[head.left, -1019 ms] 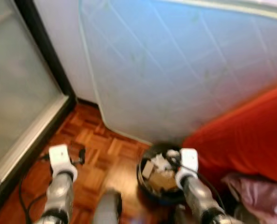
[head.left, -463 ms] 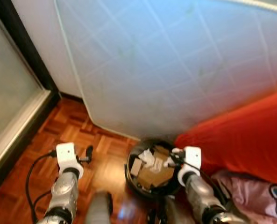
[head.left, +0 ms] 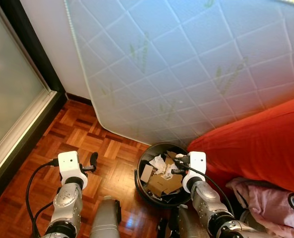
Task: Clean up the room
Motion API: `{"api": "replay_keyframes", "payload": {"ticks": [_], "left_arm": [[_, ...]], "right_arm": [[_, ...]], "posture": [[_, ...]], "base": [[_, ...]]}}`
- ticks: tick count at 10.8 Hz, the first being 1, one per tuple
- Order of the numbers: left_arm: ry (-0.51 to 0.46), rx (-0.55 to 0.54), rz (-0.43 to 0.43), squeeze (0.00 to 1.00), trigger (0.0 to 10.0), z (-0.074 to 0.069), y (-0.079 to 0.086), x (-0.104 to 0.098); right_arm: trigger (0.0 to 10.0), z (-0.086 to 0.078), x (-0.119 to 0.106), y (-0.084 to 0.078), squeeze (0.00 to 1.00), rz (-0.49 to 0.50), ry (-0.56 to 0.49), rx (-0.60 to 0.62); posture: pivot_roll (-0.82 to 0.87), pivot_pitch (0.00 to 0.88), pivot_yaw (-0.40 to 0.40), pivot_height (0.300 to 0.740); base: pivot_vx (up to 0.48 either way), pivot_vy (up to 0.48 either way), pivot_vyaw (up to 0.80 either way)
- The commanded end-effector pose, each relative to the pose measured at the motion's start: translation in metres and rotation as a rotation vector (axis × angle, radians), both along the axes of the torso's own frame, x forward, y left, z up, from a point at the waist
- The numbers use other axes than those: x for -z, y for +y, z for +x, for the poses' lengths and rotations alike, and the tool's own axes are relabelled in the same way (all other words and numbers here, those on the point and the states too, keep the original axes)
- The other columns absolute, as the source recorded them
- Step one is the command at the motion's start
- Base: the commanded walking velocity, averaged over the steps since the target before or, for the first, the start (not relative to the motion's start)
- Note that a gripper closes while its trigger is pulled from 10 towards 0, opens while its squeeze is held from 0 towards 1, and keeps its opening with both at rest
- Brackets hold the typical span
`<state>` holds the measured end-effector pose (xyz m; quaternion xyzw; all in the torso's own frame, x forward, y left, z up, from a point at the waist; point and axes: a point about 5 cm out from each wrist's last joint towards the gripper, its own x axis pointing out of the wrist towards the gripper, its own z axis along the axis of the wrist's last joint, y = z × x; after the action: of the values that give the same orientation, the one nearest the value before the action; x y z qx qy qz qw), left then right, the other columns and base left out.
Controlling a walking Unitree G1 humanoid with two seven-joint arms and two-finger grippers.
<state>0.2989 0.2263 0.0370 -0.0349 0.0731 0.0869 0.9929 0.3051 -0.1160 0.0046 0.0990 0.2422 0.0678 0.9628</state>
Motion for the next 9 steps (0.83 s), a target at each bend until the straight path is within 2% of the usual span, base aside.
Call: {"api": "replay_keyframes", "payload": {"ticks": [1, 9], "left_arm": [[0.020, 0.000, -0.011, 0.00, 10.0, -0.0057, -0.0017, 0.0064], [0.009, 0.001, -0.006, 0.00, 10.0, -0.0031, -0.0010, 0.0018]], "right_arm": [[10.0, -0.0040, 0.0047, 0.0005, 0.98, 0.002, 0.028, 0.006], [10.0, -0.0041, 0.0053, 0.0023, 1.00, -0.002, 0.038, 0.022]], "posture": [[0.31, 0.297, -0.101, 0.651], [0.32, 0.310, -0.098, 0.651]], "base": [[0.000, 0.000, 0.00], [0.000, 0.000, 0.00]]}}
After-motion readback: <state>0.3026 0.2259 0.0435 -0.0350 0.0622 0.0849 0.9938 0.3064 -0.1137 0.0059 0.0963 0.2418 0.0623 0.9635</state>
